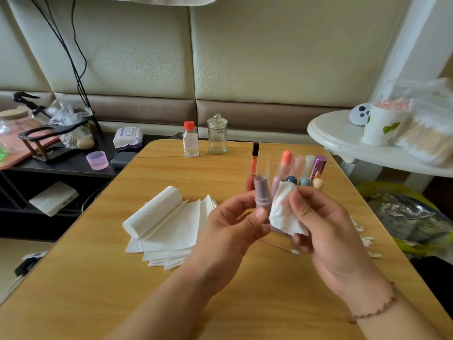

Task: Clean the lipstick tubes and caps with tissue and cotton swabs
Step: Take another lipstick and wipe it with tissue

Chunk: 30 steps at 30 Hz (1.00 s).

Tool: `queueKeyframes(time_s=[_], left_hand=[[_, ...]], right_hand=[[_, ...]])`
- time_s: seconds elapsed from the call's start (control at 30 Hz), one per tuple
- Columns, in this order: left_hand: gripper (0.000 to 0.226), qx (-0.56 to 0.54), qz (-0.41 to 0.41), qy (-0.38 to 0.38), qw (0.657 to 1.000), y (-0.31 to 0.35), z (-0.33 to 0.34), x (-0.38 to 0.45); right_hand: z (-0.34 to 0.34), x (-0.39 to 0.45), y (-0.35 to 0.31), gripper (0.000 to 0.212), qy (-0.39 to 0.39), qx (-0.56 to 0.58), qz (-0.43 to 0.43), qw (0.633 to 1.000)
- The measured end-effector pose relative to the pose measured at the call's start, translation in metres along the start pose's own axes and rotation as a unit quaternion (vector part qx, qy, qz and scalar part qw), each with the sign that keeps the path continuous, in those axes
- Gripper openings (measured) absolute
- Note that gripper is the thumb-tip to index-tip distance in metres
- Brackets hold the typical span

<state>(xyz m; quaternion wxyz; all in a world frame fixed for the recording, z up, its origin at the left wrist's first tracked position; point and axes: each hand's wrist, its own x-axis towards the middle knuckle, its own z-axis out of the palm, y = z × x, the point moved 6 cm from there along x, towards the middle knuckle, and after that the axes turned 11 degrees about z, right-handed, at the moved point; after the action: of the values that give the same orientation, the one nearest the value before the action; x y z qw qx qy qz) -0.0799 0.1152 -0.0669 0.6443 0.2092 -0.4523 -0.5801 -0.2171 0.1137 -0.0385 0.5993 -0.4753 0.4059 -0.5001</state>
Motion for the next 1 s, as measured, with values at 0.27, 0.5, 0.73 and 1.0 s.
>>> queueKeyframes(time_s=[0.27,0.5,0.73,1.0], left_hand=[[0.037,0.066,0.025,0.006,0.997,0.003,0.002,-0.002],[0.027,0.083,0.048,0.033,0.995,0.003,-0.002,-0.003],[0.034,0.045,0.041,0.014,0.998,0.004,0.000,-0.001],[0.034,0.093,0.029,-0.014,0.995,0.002,0.004,-0.004]], right_hand=[[0.006,-0.012,-0.004,0.025,0.094,-0.158,-0.127,0.975],[0.007,-0.016,-0.002,0.032,0.092,-0.215,-0.160,0.959],[0.008,-0.008,0.008,0.029,0.042,-0.109,-0.041,0.992],[0.003,-0.002,0.015,0.043,-0.007,-0.047,0.086,0.995]])
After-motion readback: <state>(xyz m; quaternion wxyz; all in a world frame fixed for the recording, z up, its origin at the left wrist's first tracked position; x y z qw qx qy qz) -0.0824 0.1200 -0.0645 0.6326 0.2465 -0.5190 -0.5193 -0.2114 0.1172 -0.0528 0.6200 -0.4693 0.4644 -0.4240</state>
